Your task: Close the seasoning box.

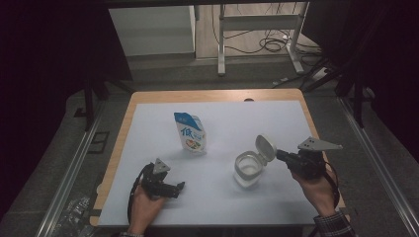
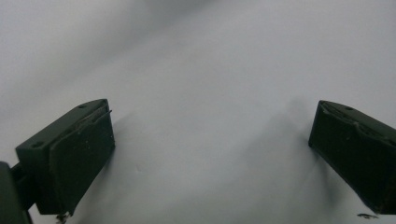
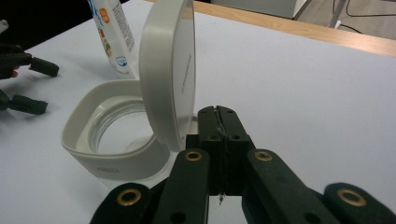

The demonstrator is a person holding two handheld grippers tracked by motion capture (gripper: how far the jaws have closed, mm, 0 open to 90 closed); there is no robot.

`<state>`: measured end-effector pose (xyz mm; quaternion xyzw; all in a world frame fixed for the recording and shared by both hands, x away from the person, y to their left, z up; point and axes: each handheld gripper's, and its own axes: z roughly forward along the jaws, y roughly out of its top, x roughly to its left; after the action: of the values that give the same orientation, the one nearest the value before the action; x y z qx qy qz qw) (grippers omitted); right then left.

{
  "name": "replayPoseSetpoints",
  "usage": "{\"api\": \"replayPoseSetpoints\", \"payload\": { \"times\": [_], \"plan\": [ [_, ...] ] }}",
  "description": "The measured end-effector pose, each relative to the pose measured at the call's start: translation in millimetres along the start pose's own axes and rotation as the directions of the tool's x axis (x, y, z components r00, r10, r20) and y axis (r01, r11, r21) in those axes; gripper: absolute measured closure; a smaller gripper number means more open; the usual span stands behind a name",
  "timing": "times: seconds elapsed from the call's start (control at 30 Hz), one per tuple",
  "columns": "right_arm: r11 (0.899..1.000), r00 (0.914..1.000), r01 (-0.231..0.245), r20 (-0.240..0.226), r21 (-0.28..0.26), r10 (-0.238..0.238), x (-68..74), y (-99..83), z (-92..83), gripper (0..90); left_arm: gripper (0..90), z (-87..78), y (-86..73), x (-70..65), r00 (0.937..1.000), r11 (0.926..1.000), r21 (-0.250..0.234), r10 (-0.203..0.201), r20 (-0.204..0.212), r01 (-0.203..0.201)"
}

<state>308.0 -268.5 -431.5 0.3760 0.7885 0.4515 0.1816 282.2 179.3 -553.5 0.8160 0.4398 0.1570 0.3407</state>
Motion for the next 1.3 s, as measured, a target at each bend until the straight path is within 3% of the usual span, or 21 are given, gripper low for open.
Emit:
{"api": "replayPoseSetpoints", "payload": {
  "times": [1.07,1.3],
  "plan": [
    [1.000,0.9980,0.023,-0.058,-0.005,-0.023,18.8,4.4,11.8,88.3,0.5,0.2,0.0,-0.2,1.0000,1.0000,-0.004,-0.004,0.000,0.004],
    [1.000,0.9987,0.021,-0.046,-0.009,-0.022,17.6,4.3,8.1,84.8,0.5,0.2,-0.1,-0.3,1.0000,1.0000,-0.004,-0.005,0.000,0.005]
  ]
}}
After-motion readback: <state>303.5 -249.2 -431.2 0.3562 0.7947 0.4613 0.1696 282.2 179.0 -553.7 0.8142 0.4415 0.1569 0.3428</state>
